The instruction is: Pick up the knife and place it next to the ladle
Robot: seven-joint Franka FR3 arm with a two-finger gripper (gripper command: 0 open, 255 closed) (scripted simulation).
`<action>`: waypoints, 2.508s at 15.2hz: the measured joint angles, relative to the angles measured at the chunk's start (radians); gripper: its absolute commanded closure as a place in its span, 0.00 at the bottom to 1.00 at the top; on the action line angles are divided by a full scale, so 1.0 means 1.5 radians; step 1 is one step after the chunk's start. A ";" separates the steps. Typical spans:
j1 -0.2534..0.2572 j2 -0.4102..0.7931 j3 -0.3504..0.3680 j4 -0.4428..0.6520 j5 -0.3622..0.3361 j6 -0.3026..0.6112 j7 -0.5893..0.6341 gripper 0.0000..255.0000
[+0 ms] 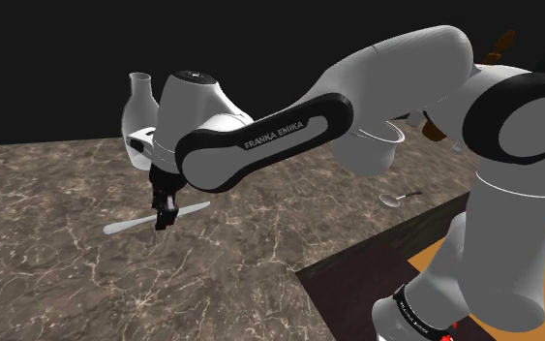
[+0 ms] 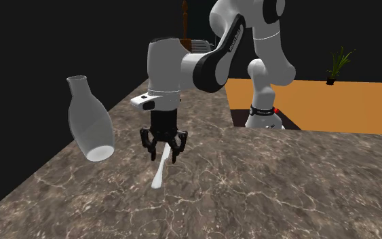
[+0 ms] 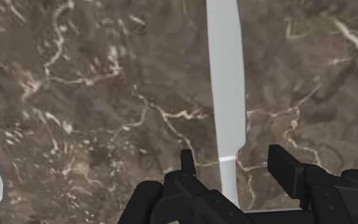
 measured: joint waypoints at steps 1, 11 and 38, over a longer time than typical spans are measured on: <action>0.001 -0.003 0.002 0.001 0.001 0.000 0.000 1.00; -0.001 -0.007 0.001 0.003 0.002 -0.008 0.000 1.00; -0.062 -0.209 0.001 -0.084 0.081 -0.125 -0.086 1.00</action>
